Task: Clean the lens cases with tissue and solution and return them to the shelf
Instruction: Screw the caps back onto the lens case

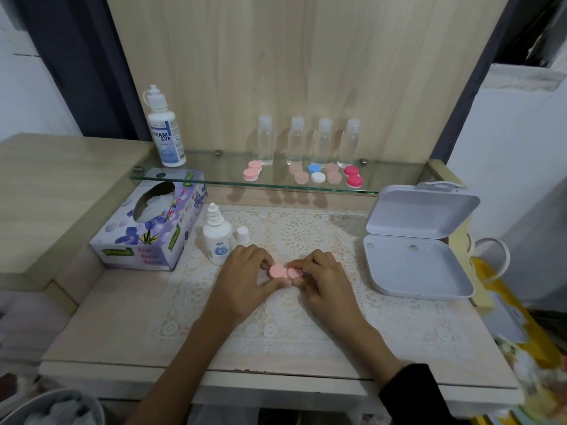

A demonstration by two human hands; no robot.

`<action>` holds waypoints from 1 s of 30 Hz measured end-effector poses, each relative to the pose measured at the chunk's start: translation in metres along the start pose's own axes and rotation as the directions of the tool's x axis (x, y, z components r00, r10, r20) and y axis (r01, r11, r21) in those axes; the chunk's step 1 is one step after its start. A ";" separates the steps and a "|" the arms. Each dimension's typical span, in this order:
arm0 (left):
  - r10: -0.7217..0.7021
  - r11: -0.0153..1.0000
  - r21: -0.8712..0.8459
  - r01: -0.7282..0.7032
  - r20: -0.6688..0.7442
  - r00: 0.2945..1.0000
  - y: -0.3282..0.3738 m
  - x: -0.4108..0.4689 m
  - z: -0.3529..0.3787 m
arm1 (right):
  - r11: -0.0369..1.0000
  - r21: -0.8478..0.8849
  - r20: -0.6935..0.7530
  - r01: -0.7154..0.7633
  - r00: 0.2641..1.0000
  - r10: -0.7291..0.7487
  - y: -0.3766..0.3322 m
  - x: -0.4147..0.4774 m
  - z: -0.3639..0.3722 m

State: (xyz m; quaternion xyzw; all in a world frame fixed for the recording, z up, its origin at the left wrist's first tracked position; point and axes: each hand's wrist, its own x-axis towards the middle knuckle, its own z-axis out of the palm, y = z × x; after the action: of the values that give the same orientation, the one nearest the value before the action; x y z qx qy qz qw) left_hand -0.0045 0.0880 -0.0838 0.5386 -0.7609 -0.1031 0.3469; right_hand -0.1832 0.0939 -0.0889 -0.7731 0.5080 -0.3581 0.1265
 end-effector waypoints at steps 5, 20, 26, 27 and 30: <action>0.085 0.996 -0.023 -0.083 0.074 0.994 -0.004 -0.003 -0.001 | 1.000 0.023 0.005 -0.012 1.000 0.012 0.001 0.000 0.000; 0.167 0.986 -0.010 -0.167 0.046 0.985 -0.001 -0.006 -0.003 | 1.000 0.017 0.013 -0.006 1.000 0.006 0.001 0.001 0.000; 0.092 0.994 -0.053 -0.093 -0.020 0.996 -0.001 -0.005 -0.004 | 1.000 0.015 -0.001 -0.002 1.000 0.002 0.000 0.001 0.000; 0.082 0.995 -0.059 -0.083 -0.030 0.996 -0.001 -0.004 -0.004 | 1.000 0.017 -0.002 -0.004 1.000 0.004 0.000 0.001 0.000; 0.064 0.995 -0.073 -0.067 -0.046 0.997 0.001 -0.003 -0.005 | 1.000 0.021 -0.001 -0.004 1.000 0.004 0.000 0.001 0.000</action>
State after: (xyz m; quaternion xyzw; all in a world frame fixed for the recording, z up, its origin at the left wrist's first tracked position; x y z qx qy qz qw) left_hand -0.0020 0.0920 -0.0810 0.5021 -0.7661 -0.1079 0.3864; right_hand -0.1830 0.0932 -0.0881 -0.7705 0.5057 -0.3638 0.1350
